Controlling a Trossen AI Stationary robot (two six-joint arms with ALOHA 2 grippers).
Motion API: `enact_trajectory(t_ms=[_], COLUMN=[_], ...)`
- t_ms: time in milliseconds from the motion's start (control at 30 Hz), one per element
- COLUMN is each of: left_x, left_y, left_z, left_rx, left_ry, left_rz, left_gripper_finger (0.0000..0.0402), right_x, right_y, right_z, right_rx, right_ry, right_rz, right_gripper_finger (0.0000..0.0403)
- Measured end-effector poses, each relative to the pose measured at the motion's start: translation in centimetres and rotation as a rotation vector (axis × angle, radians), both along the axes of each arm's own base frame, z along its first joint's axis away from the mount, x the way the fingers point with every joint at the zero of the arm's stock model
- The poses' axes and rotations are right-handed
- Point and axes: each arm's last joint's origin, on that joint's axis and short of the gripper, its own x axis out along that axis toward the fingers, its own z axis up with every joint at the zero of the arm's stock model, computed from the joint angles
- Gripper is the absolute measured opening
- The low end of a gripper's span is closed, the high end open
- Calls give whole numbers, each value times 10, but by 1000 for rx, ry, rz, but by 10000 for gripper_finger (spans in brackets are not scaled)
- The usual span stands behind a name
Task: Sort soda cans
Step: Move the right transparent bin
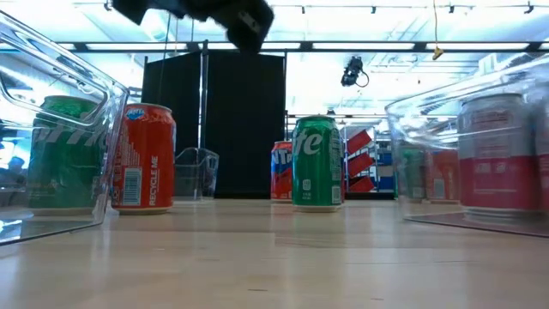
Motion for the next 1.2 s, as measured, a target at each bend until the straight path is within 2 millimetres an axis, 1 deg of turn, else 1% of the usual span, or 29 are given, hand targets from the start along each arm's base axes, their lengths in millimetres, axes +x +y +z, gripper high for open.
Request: enact_trajectory(t_ms=[233,333,433,500,567,633,700,767,833,900,967,1033,1100,1200], left_x=[-19,-25,-30,-32,-33,-35,-36,-39,-41,-41,-41,-42,-42,-42], left_y=[5,7,9,9,10,10,10,11,12,12,12,12,13,13], left_z=[-4,-4,-7,-7,-6,-4,-2,0,0,-2,-2,-3,-4,-4], left_rx=[-29,-35,-29,-36,-48,-51,-51,-47,-40,-30,-29,-27,-23,-23], left_ry=[-34,-71,-64,-67,-70,-72,-76,-61,-50,-34,-25,-15,-2,-1], left_rz=[46,63,80,88,92,93,92,92,103,119,119,120,124,126], left_gripper_finger=[0,0,0,0,0,0,0,0,0,0,0,0,0,0], right_x=[-6,-5,-3,-2,-2,-2,-2,0,5,13,25,38,52,69], right_y=[-16,-23,-31,-35,-38,-37,-34,-30,-23,-13,-3,5,8,6], right_z=[-3,-7,-13,-13,-7,4,16,29,40,47,50,49,45,34], right_rx=[-183,-249,-309,-341,-369,-348,-293,-236,-171,-107,-43,-4,1,6], right_ry=[-5,-40,-72,-78,-60,-67,-104,-183,-296,-412,-516,-579,-605,-540], right_rz=[-124,-149,-155,-151,-138,-136,-116,-87,-27,63,151,220,264,287], right_gripper_finger=[0,0,0,0,0,0,0,0,0,0,0,0,0,0])
